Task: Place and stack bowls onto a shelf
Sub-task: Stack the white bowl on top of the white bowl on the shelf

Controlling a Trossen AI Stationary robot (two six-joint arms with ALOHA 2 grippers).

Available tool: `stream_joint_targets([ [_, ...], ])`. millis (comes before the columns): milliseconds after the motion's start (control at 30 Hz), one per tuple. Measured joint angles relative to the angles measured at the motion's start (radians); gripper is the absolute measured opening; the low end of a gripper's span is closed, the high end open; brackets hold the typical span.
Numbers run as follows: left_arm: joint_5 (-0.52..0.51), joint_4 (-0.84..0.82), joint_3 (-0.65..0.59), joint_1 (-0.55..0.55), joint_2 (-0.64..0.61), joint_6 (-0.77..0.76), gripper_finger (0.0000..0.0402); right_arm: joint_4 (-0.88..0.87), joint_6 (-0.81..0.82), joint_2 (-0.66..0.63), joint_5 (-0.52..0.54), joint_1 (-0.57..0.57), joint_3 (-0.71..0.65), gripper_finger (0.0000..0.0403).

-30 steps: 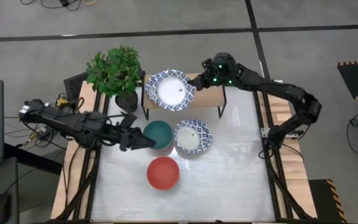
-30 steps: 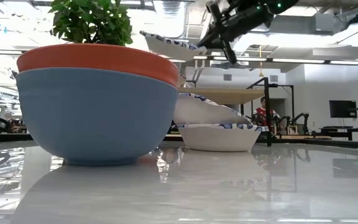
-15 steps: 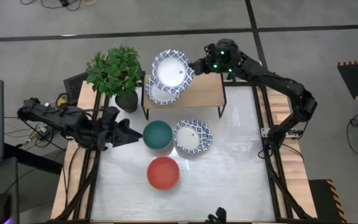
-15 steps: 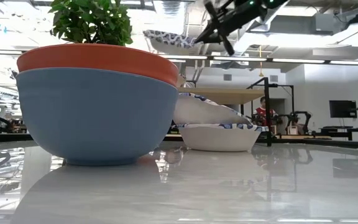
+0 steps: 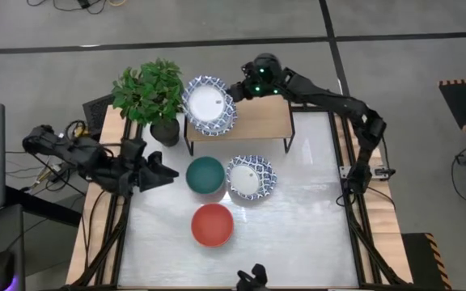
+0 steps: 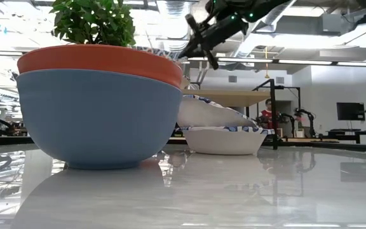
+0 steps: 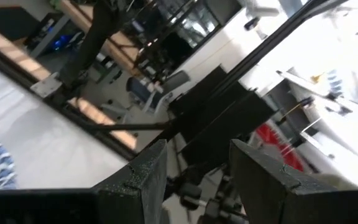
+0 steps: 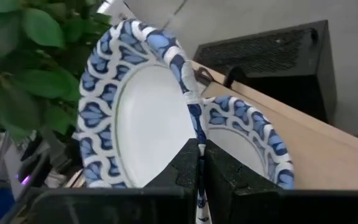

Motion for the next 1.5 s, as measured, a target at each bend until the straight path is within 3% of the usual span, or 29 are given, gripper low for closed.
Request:
stream_joint_targets([
  [333,-0.033,-0.058,0.0,0.0,0.01,-0.012,0.0158,-0.061,-0.076,0.016,-0.009,-0.021,0.017,0.0054],
  [1000,-0.135,-0.089,0.0,0.002,0.01,0.062,0.0158,-0.191,-0.116,0.014,-0.107,-0.065,0.084,0.0178],
  [1333,-0.145,-0.11,0.0,0.002,0.009,0.047,0.0158,-0.421,-0.236,0.014,-0.08,-0.071,0.186,0.0189],
  [1500,-0.145,-0.11,0.0,0.002,0.009,0.046,0.0158,-0.511,-0.31,0.014,0.004,-0.069,0.193,0.0187],
])
